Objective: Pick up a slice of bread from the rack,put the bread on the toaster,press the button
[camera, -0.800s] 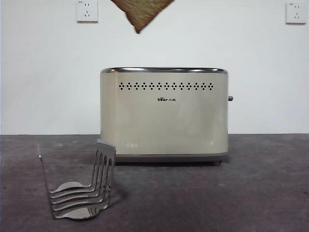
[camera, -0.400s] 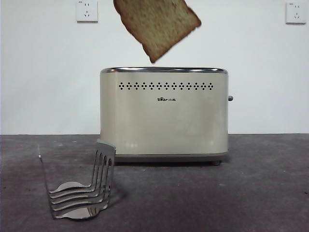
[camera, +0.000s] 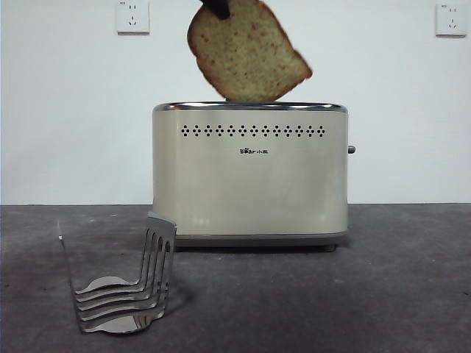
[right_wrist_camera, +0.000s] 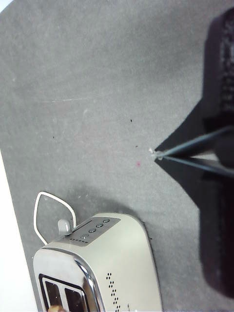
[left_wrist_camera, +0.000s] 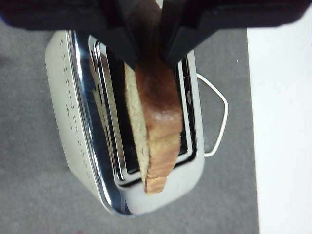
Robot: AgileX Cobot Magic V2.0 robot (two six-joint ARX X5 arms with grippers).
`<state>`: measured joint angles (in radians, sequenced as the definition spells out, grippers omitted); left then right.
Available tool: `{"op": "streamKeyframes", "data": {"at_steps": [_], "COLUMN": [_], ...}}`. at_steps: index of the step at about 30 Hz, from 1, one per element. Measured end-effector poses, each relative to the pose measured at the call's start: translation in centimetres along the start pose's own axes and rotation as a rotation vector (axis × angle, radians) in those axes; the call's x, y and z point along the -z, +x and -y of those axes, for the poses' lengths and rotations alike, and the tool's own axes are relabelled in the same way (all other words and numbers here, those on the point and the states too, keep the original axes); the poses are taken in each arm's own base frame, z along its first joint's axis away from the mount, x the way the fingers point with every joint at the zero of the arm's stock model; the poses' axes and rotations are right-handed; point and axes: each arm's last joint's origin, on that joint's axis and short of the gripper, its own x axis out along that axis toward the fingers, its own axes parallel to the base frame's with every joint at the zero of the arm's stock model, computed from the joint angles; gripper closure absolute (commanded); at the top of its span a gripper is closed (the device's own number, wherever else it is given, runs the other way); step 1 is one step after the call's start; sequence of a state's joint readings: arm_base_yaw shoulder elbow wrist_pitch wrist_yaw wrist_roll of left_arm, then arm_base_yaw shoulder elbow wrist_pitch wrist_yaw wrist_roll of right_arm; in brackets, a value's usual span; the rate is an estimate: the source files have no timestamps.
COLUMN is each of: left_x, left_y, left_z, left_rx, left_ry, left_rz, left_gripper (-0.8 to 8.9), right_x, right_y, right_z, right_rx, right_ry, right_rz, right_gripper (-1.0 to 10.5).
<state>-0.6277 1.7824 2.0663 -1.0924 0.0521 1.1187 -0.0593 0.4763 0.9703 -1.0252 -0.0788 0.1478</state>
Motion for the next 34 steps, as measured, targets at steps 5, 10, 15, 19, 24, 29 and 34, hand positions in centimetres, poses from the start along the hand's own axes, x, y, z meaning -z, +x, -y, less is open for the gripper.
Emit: {"op": "streamKeyframes", "data": {"at_steps": [5,10,15,19,24,29,34], "left_x": [0.4,0.7,0.8,0.6,-0.3,-0.7,-0.6], "left_y": [0.7,0.8,0.8,0.8,0.8,0.5,0.4], "left_z": [0.0,0.0,-0.1,0.1,0.5,0.6,0.8], "left_rx": [0.028,0.012,-0.013,-0.011,0.0,0.005,0.03], "left_ry": [-0.008,-0.008,-0.007,-0.001,0.024,0.033,0.033], "left_rz": [-0.026,-0.083,-0.133,-0.131,-0.12,-0.105,-0.114], "left_gripper": [8.23,8.23,8.23,8.23,8.23,8.23,8.23], "right_x": [0.0,0.0,-0.3,-0.5,-0.7,-0.8,-0.8], "right_y": [0.0,0.1,0.6,1.2,1.9,2.2,2.2], "right_z": [0.0,0.1,0.1,0.1,0.1,0.1,0.1], "right_rx": [0.004,0.021,0.029,0.033,0.037,0.039,0.039], "right_ry": [-0.002,-0.003,-0.004,-0.003,-0.005,-0.004,-0.004], "right_rz": [0.001,0.0,-0.024,-0.047,-0.077,-0.091,-0.092], "right_gripper": [9.5,9.5,9.5,9.5,9.5,9.5,9.5]}}
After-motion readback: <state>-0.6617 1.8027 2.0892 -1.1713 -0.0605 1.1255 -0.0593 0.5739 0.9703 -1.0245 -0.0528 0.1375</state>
